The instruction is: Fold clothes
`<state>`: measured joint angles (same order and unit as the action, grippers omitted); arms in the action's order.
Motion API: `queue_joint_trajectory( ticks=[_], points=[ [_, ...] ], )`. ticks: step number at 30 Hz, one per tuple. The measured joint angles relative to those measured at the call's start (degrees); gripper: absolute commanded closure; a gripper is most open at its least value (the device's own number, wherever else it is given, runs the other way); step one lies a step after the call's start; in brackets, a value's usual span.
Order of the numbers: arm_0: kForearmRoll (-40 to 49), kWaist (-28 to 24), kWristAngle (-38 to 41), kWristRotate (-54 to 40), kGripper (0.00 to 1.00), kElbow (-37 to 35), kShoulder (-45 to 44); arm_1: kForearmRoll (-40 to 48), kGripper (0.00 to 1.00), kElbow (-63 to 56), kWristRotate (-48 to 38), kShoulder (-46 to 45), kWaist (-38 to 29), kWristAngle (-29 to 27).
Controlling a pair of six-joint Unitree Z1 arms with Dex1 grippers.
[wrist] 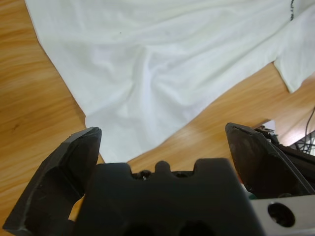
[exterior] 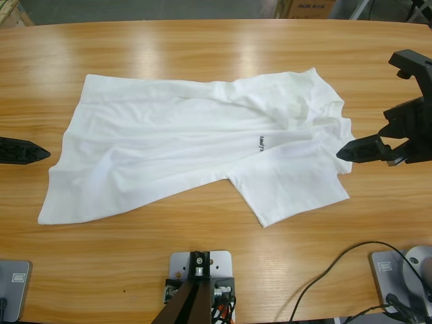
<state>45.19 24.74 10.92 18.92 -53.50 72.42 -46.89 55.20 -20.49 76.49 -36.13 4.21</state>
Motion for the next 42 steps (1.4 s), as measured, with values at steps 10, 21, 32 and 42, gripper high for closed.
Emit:
queue_joint_trajectory(
  ticks=[10, 21, 32, 42],
  points=[
    [-0.4, 0.0, 0.0, 0.0, 0.027, 0.1, 0.0, 0.7, 0.0, -0.4, 0.0, 0.0, 0.0, 0.0],
    [-3.3, 2.6, 2.0, 2.2, 0.027, 1.0, -0.2, 2.2, 0.004, -0.7, -7.3, 0.6, -0.8, 0.4],
    [-8.9, 4.2, 1.6, 8.9, 0.047, 4.3, 6.9, 11.1, 0.009, -11.2, -22.7, 1.9, -4.5, 1.2],
    [-13.7, 6.8, -4.9, 20.8, 0.05, 10.6, 7.7, 18.1, 0.009, -13.5, -26.2, 2.7, -4.6, 0.1]
  ],
)
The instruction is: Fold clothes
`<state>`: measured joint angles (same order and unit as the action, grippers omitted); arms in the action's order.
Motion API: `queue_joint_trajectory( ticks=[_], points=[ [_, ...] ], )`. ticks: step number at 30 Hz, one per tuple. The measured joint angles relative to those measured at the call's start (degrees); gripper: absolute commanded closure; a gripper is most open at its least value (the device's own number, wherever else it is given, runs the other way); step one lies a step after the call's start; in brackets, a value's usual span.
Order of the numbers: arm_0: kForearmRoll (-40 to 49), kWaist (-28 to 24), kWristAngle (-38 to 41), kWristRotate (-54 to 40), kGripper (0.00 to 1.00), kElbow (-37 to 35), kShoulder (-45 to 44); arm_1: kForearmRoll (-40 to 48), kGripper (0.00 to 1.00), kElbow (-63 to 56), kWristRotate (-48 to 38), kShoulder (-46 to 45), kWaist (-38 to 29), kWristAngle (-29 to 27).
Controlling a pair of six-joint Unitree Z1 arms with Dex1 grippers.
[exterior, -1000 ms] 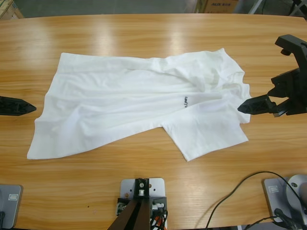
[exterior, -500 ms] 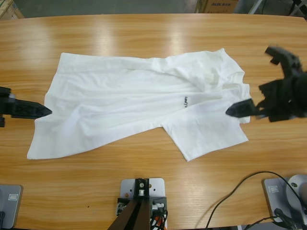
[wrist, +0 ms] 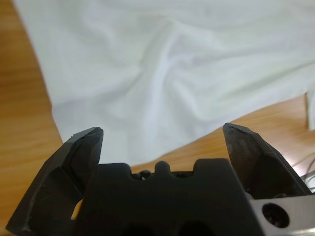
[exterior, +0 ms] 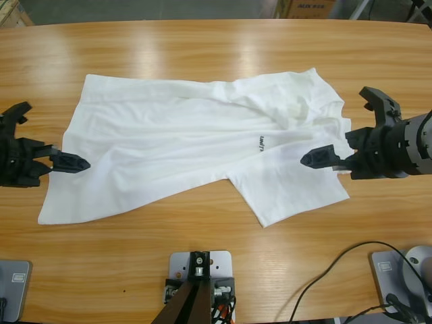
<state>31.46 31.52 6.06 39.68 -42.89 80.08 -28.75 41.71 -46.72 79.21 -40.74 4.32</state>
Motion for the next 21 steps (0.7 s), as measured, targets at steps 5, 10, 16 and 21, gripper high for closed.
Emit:
queue_joint_trajectory(
  ticks=[5, 10, 16, 21],
  points=[
    [-0.2, 0.0, -0.7, 8.2, 0.05, 5.3, -7.3, 1.3, 0.009, 0.0, 0.0, 0.9, 0.0, 0.3],
    [-0.7, 0.0, -0.9, 12.0, 0.05, 11.0, -11.8, 3.9, 0.009, 0.0, 0.1, 3.4, 0.0, 0.8],
    [-2.1, 0.2, -0.9, 15.9, 0.05, 14.6, -12.0, 4.9, 0.009, 0.0, 0.1, 4.6, -0.1, 0.9],
    [-3.5, 1.9, -0.9, 19.1, 0.05, 17.2, -11.6, 5.2, 0.013, 0.0, 0.1, 4.6, -0.1, 0.9]
  ],
)
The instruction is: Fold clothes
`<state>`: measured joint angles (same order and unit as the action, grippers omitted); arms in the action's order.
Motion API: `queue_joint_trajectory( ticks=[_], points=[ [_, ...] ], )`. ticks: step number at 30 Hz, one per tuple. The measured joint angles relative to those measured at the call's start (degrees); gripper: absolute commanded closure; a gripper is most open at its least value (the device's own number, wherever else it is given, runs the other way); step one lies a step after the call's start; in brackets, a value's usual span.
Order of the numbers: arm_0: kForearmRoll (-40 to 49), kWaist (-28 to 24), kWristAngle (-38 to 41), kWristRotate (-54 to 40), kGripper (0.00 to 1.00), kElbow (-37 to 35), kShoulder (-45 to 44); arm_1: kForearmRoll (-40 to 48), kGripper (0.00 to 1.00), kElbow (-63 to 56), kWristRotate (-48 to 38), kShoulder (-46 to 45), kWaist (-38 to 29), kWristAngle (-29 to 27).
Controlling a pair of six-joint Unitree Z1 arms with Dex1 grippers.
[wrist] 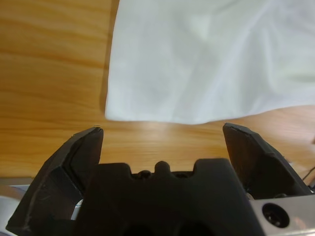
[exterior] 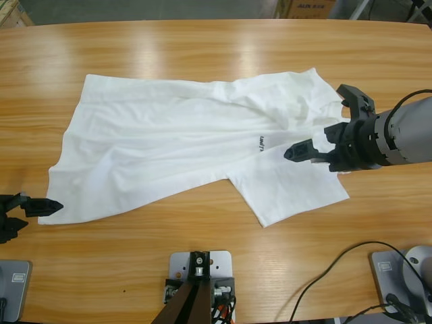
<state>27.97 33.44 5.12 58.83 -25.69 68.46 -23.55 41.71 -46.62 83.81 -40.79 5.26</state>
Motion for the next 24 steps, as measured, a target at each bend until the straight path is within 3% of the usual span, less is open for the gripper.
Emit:
queue_joint_trajectory(
  ticks=[3, 24],
  points=[
    [-2.3, 0.6, 0.0, 1.7, 0.109, 1.4, 1.5, 0.2, 0.013, 0.0, 0.0, 0.0, 0.0, 0.0],
    [-5.0, 2.6, -2.5, 2.4, 0.102, 1.2, 8.4, 0.2, 0.013, 0.0, 0.0, 0.0, 0.0, 0.0]
  ],
)
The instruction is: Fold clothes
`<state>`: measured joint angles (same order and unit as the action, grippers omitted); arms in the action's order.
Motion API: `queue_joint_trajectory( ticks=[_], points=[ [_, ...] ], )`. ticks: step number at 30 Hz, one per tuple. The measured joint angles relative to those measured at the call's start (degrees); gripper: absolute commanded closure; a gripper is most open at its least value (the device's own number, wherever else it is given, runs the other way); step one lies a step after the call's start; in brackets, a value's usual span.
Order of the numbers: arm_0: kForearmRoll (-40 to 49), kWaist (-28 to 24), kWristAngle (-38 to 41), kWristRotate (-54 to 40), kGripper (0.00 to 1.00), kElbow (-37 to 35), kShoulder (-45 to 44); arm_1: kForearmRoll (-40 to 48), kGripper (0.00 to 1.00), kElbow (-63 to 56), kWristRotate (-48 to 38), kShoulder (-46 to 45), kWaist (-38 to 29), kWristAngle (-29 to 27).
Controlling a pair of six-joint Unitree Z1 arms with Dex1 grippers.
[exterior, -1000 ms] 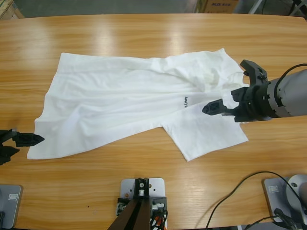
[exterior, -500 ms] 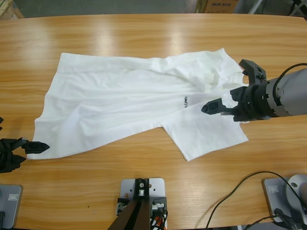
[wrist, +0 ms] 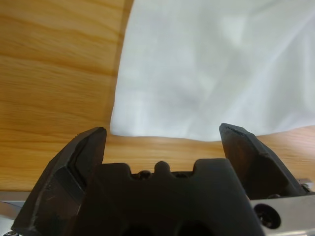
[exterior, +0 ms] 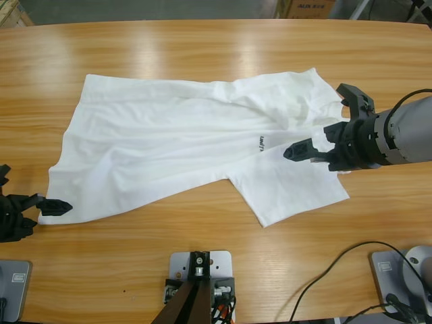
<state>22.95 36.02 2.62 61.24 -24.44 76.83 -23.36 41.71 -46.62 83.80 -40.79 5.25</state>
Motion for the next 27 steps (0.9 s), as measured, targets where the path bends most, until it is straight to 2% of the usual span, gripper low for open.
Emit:
queue_joint_trajectory(
  ticks=[9, 10, 12, 13, 25, 27],
  points=[
    [0.0, 0.9, -1.2, 0.6, 0.116, -0.7, 2.4, 0.0, 0.013, -0.2, 0.0, -0.3, 0.0, 0.0],
    [0.0, 0.9, -1.4, 0.6, 0.14, -0.7, 2.5, 0.0, 0.013, -0.2, 0.0, -0.4, 0.0, 0.0],
    [0.0, 0.9, -1.8, 0.9, 0.254, -0.7, 2.6, 0.0, 0.013, -0.2, 0.0, -0.6, 0.0, 0.0],
    [0.0, 0.9, -1.9, 1.0, 0.266, -0.7, 2.6, 0.0, 0.013, -0.2, 0.0, -0.8, 0.0, 0.0],
    [0.0, 1.3, -2.1, 1.0, 0.275, -1.4, 4.1, 0.0, 0.013, -0.5, 0.0, -1.5, 0.0, 0.0],
    [0.2, 1.5, -2.2, 1.0, 0.525, -1.9, 4.7, 0.0, 0.013, -0.7, 0.0, -1.7, 0.0, 0.0]
  ],
)
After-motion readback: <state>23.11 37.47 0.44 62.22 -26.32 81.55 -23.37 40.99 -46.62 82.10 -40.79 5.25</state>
